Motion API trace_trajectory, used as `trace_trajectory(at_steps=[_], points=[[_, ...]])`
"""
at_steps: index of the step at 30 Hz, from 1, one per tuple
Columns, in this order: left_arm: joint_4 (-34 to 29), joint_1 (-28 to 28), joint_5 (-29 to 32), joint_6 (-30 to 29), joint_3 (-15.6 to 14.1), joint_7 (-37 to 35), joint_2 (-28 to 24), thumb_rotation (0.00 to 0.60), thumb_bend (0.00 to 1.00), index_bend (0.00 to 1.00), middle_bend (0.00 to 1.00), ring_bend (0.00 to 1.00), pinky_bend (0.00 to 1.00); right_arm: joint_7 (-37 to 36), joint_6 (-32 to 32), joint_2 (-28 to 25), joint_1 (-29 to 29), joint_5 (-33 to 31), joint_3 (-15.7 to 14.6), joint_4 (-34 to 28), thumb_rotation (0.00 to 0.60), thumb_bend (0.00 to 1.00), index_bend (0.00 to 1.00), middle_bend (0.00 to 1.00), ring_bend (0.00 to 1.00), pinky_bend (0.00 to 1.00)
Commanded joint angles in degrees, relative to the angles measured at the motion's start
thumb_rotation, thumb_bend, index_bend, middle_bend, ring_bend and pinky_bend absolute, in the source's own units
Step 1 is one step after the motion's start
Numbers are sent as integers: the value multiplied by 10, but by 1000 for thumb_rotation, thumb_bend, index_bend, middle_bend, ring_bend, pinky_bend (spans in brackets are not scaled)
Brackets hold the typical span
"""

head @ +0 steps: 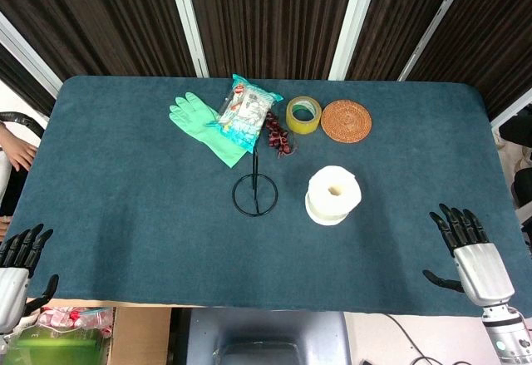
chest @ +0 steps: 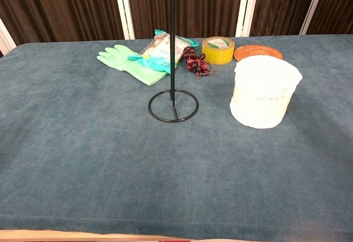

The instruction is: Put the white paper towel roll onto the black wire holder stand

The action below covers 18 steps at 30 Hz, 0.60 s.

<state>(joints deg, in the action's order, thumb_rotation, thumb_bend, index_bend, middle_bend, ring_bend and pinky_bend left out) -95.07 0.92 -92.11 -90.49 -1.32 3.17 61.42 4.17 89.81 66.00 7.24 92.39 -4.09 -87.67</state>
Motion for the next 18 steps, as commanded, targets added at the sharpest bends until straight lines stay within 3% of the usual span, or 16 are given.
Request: trace_trajectory(at_steps=[1,8,15,18], points=[[0,0,0,0,0,0,0,600,450,0,1,0,88,-3,-4,4,0,3,3,5,600,182,0,0,0,0],[0,-1,0,1,1,0,0,600,436,0,1,0,88,-65,-43,32,35,1,33,43,600,179,0,0,0,0],[0,-1,-1,1,1,0,0,600,417,0,1,0,90,-189,-250,24,158,-97,109,57,600,122,0,0,0,0],[0,-1,-1,1,2,0,0,600,416,0,1,0,90,-208,-312,26,191,-122,123,63,600,106,0,0,0,0]])
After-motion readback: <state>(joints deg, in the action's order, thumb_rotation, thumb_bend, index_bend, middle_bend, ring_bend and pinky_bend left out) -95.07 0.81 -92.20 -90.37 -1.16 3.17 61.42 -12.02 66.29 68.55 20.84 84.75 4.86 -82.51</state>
